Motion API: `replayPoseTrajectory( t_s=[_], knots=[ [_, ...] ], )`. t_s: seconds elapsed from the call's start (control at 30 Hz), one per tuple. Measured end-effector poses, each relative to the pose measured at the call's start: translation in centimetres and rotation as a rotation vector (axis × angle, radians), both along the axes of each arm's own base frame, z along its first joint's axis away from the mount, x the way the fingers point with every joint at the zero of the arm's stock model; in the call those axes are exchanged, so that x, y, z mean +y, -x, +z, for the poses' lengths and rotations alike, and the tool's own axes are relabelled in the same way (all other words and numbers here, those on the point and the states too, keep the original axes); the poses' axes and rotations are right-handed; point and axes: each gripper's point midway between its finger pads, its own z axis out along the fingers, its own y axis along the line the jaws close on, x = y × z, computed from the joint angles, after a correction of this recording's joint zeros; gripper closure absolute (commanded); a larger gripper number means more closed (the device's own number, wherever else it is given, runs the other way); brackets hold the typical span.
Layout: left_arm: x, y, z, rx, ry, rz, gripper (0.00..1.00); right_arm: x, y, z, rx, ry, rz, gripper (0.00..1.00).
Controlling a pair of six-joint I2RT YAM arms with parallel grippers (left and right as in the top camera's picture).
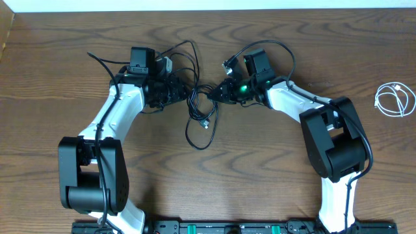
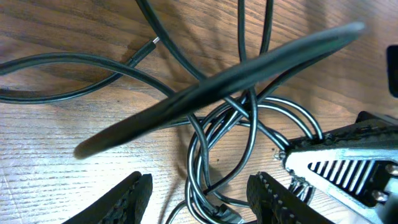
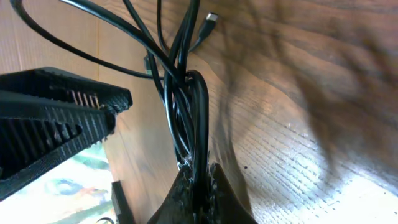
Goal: Untangle cables
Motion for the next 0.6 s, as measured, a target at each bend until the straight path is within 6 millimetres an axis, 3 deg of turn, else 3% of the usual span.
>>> replayPoseTrajectory(
  t_s=[0.13, 0.23, 0.3, 0.6],
  knots=[
    [0.0, 0.0, 0.0, 0.006, 0.004, 0.011, 0.46, -0.2, 0.1, -0.9, 0.036, 0.052, -0.04, 0.52],
    [0.0, 0.0, -0.3, 0.018, 0.006, 0.019, 0.46, -0.2, 0.7, -1.9, 0.068, 0.103, -0.058, 0.35],
    [0.0, 0.1, -0.7, 0.03, 0.006, 0.021, 0.46, -0.4, 1.5, -2.7, 0.104, 0.15, -0.066, 0.33],
    [0.0, 0.2, -1.5, 0.05, 0.004, 0.022, 0.46, 0.0, 6.1, -3.9, 0.269, 0.24, -0.009, 0.48]
  ],
)
